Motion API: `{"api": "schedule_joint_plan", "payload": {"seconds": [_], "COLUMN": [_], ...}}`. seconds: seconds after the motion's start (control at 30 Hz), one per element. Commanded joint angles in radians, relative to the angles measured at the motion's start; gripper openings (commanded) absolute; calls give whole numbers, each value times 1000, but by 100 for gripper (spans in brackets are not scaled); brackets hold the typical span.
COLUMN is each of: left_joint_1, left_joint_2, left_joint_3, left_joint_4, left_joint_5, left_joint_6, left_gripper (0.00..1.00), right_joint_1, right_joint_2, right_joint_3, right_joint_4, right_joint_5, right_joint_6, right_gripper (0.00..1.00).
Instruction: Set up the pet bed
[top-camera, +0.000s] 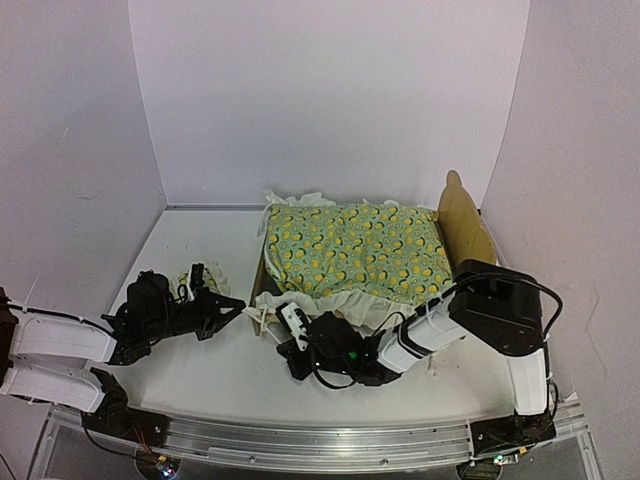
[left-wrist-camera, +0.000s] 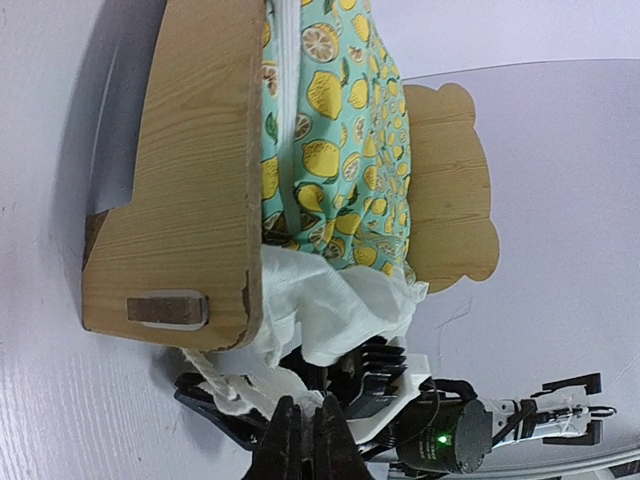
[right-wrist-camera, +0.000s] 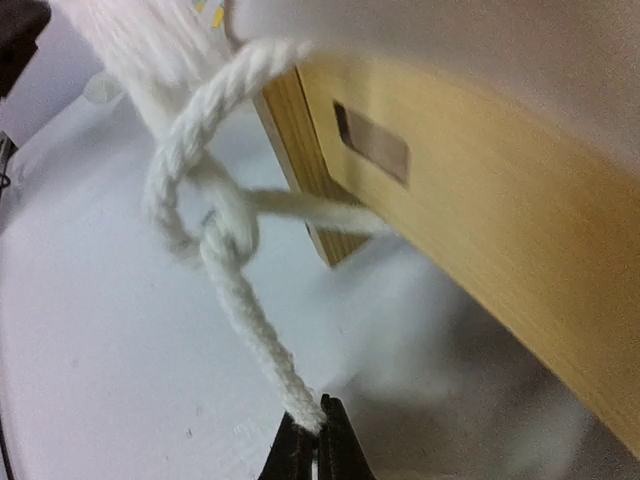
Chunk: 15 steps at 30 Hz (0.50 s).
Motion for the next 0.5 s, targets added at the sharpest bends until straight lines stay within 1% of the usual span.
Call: {"api": "schedule_joint_plan", "payload": {"seconds": [0.0,0.1,0.2,0.33,0.43,0.47], "left_joint_1": [-4,-4,-6,-7,-8,-8], "left_joint_2": [-44,-35,-20,-28,-27,-32], "left_joint_3": [-10,5,14,35,72,76], "left_joint_4": [137,166,210,230,264,272], "left_joint_5": [-50,-55,-62,-119,-152,-184], "left_joint_6": [36,65,97,182,254,273], "left_gripper": [0,0,0,0,0,0], "right_joint_1": [-2,-2,-2,-7,-26,-29], "right_joint_2": [-147,-155,-149,-130,-116,-112], "right_joint_3": [-62,-60,-6,65,88,93], "right_joint_4": [-119,-160,-222,-324,-356,-372], "right_joint_5": [12,11,54,159,182,189], "right_joint_6": [23,18,5,-12,-19,-23], "right_gripper": [0,0,0,0,0,0]}}
